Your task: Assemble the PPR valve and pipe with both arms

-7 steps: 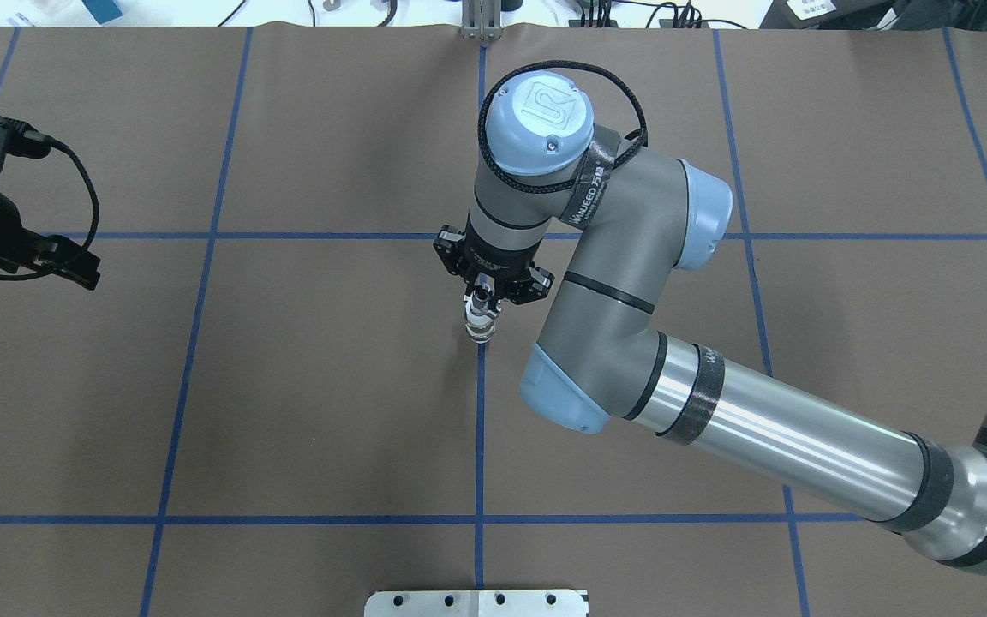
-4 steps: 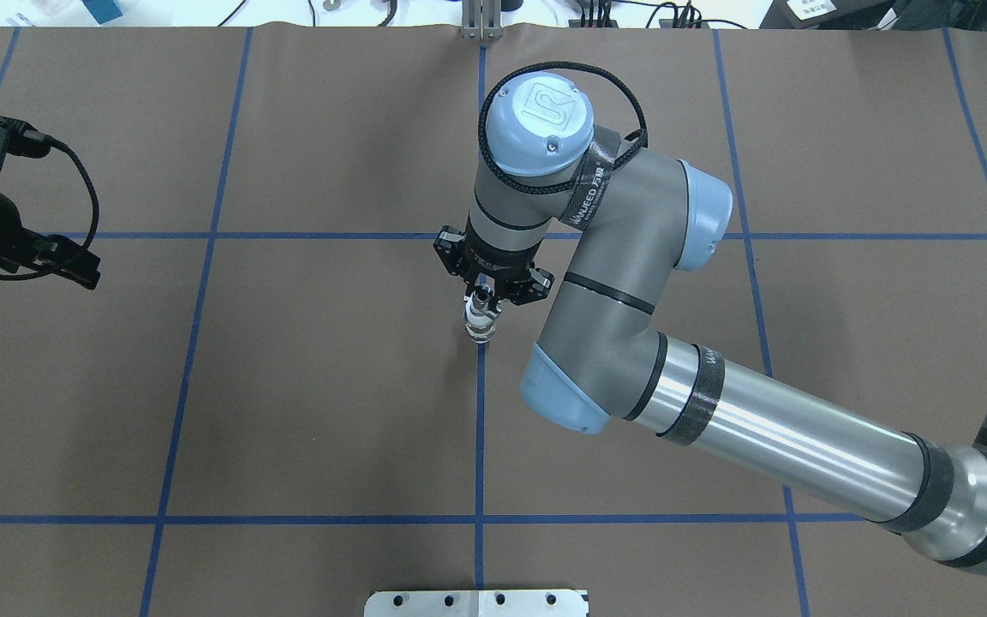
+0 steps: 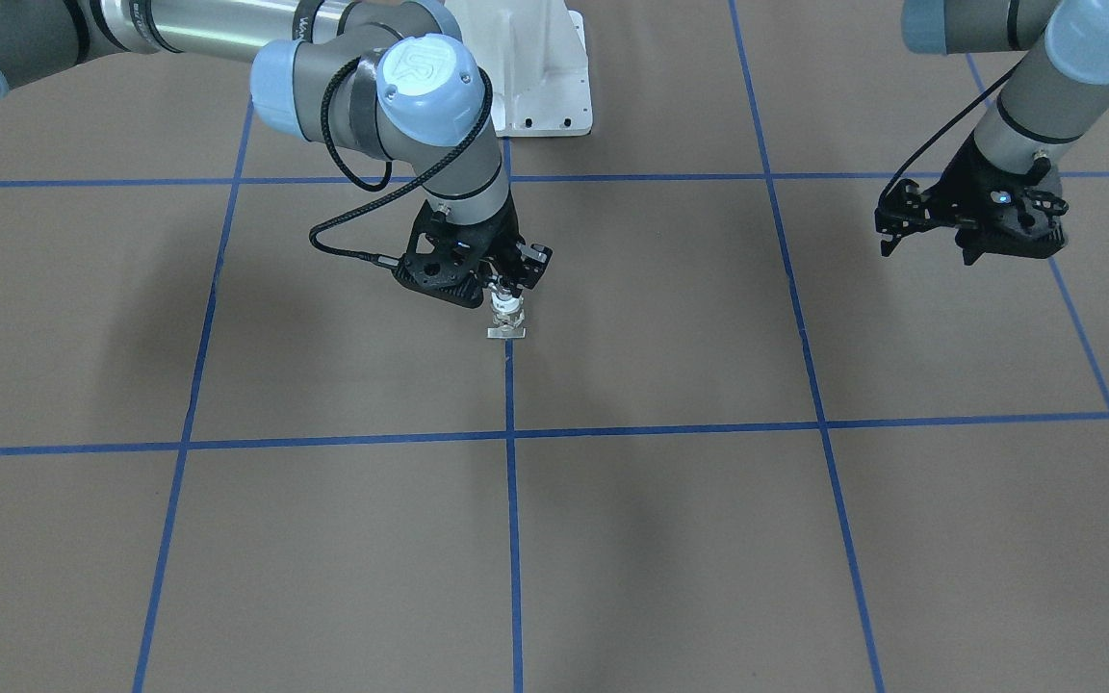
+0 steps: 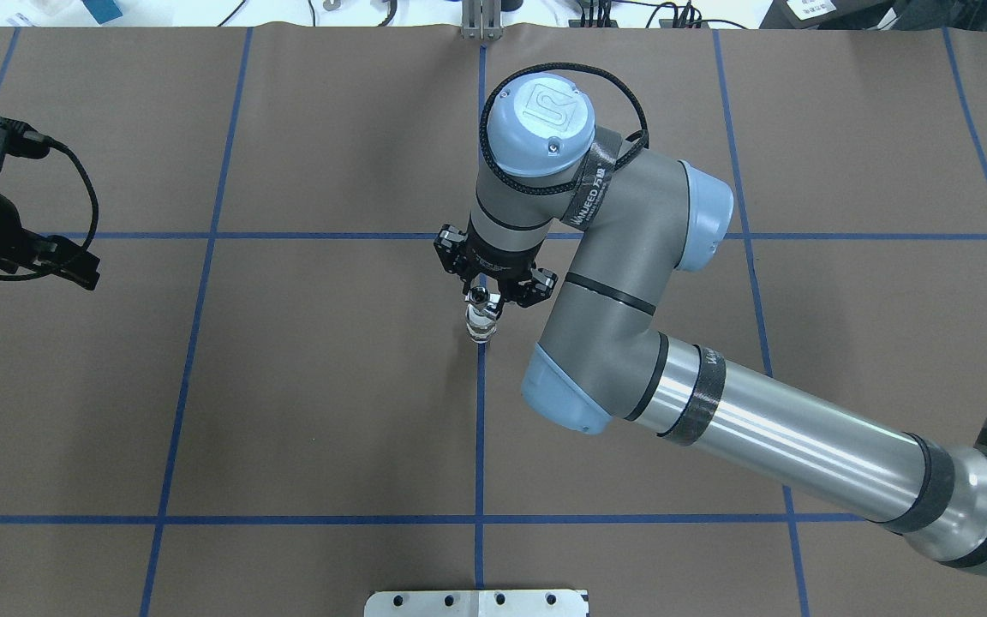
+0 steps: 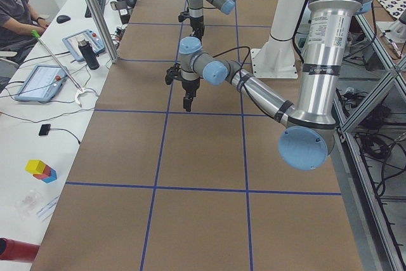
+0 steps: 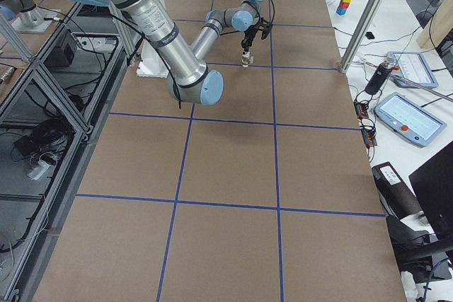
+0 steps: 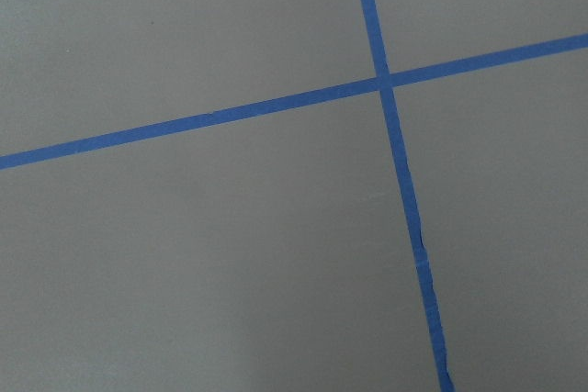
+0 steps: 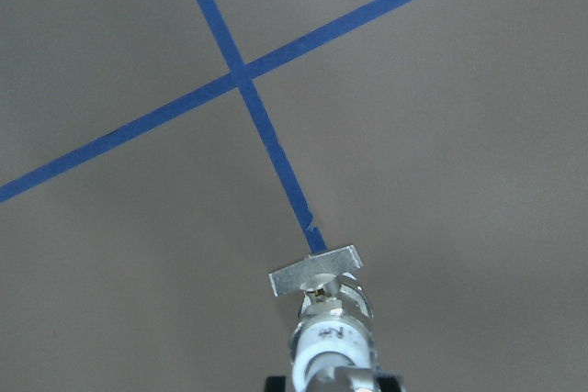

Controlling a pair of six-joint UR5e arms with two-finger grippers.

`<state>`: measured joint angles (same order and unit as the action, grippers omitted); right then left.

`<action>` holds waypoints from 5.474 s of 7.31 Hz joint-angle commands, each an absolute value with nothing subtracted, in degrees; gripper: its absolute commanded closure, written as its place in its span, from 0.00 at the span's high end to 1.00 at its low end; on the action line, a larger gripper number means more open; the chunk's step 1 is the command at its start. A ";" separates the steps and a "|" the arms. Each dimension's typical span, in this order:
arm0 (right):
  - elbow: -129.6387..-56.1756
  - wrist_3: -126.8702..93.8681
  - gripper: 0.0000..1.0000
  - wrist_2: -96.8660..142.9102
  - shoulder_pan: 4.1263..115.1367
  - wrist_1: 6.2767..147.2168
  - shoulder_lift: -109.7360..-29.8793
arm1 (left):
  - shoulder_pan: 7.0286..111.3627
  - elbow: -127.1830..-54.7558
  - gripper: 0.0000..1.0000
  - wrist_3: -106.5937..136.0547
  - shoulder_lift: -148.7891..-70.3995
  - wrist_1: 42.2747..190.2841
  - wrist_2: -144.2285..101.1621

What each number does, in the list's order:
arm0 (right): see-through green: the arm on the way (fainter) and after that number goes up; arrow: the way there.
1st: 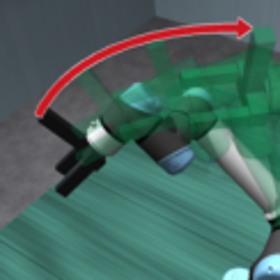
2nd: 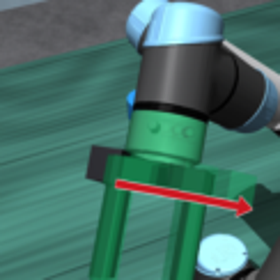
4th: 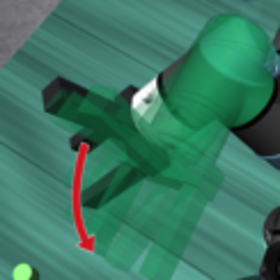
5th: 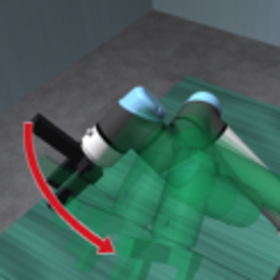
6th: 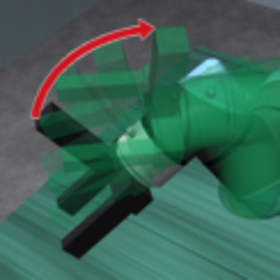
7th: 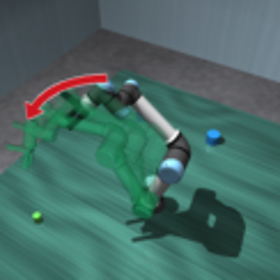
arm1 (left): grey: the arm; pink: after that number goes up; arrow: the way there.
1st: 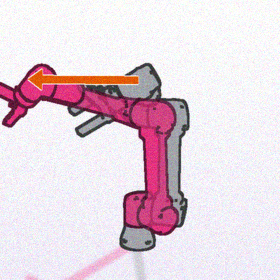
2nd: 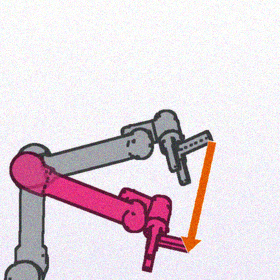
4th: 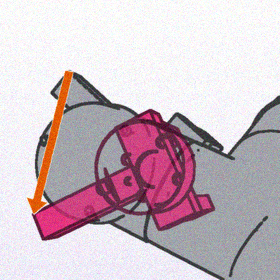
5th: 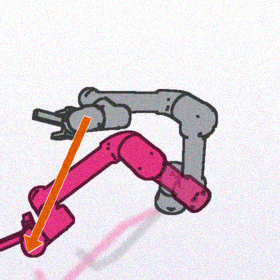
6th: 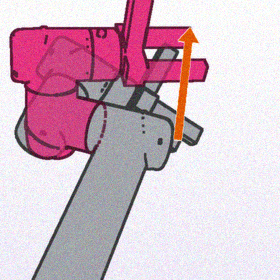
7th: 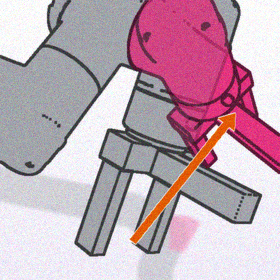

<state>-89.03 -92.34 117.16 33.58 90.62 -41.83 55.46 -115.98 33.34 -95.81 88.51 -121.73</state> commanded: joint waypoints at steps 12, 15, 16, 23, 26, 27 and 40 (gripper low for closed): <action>-114.70 -64.94 1.00 126.61 50.67 89.74 -76.42 | 65.62 -115.14 0.99 20.20 -93.00 87.72 -128.58; -111.99 -42.28 1.00 132.60 64.98 85.17 -88.30 | 71.87 -113.03 0.99 8.47 -89.83 87.54 -128.76; -110.23 -32.62 1.00 134.54 70.52 85.17 -91.72 | 72.68 -112.85 0.99 6.52 -87.91 88.15 -130.59; -101.69 -6.59 1.00 137.73 86.84 85.87 -96.06 | 88.94 -99.60 1.00 -10.20 -84.64 87.71 -137.29; -101.87 -7.03 1.00 137.81 86.57 85.87 -95.98 | 88.95 -102.21 1.00 -7.84 -84.73 88.24 -137.29; -102.21 -7.29 1.00 137.64 86.05 85.87 -95.72 | 88.86 -103.09 1.00 -6.52 -85.07 88.16 -137.20; -104.59 -8.00 1.00 135.53 83.85 94.13 -92.99 | 87.89 -102.13 1.00 -2.55 -85.52 88.85 -135.00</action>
